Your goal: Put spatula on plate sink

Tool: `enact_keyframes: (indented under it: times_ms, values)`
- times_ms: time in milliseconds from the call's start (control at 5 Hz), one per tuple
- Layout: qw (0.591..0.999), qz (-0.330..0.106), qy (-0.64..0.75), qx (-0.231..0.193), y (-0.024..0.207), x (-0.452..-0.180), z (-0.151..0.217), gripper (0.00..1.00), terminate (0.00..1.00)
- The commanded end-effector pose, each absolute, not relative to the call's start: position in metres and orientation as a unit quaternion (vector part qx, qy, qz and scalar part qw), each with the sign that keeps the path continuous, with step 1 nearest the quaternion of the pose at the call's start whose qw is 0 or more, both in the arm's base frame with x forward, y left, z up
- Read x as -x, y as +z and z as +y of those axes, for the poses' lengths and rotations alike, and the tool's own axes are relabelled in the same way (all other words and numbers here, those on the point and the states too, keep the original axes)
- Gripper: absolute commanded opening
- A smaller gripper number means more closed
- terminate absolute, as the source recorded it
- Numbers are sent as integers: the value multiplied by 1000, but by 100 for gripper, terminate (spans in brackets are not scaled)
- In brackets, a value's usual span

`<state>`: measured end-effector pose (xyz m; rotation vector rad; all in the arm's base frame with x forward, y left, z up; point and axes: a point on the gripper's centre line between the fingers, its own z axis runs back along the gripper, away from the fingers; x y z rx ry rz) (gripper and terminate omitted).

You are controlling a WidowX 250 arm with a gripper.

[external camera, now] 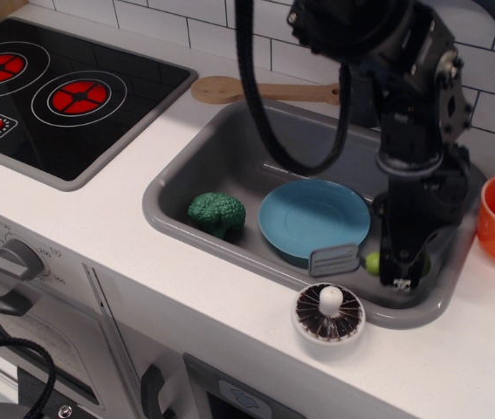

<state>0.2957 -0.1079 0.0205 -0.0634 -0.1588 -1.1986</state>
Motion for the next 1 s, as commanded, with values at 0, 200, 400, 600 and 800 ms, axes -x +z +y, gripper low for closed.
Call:
enact_keyframes:
  times_ms: [0, 200, 400, 600, 800]
  values:
    - [836, -115, -535, -52, 36, -320, -84, 0, 0]
    - [842, -110, -526, -49, 30, -337, -62, 0, 0]
    - [834, -117, -537, -52, 30, -343, -50, 0, 0]
    - [804, -132, -577, -65, 25, -338, -43, 0, 0]
    - [802, -127, -582, -53, 21, -336, -40, 0, 0]
